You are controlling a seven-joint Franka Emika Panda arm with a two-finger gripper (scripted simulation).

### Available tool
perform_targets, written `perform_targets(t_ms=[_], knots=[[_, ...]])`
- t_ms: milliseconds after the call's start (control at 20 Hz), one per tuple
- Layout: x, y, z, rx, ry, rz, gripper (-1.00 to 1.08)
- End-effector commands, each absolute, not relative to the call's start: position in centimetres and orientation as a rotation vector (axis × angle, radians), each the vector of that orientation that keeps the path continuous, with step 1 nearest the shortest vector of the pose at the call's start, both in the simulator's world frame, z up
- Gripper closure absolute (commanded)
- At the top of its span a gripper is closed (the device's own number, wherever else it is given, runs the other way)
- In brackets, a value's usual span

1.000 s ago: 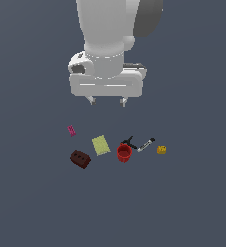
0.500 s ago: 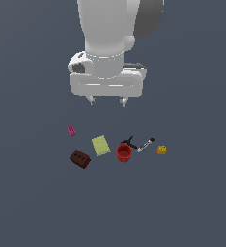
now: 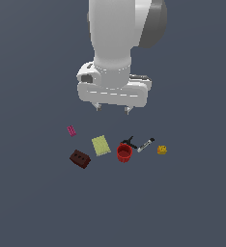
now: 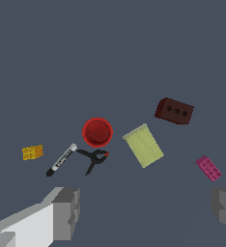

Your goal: Pick up a designated object from a clutter of objects.

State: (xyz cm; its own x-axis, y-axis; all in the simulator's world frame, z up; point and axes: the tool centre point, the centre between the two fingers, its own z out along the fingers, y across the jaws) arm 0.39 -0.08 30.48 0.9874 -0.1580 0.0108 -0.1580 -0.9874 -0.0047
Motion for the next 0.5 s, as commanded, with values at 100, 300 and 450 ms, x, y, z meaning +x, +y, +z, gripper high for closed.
perform_targets(t_ms=[100,300,450], knots=[[0.8,1.3,28.5,-3.122,0.340,-0.016,-0.92],[1.2,2.9,26.4,-3.112,0.443,-0.015,-0.92],[1.4,4.2,24.6,-3.101,0.523,-0.015,-0.92]])
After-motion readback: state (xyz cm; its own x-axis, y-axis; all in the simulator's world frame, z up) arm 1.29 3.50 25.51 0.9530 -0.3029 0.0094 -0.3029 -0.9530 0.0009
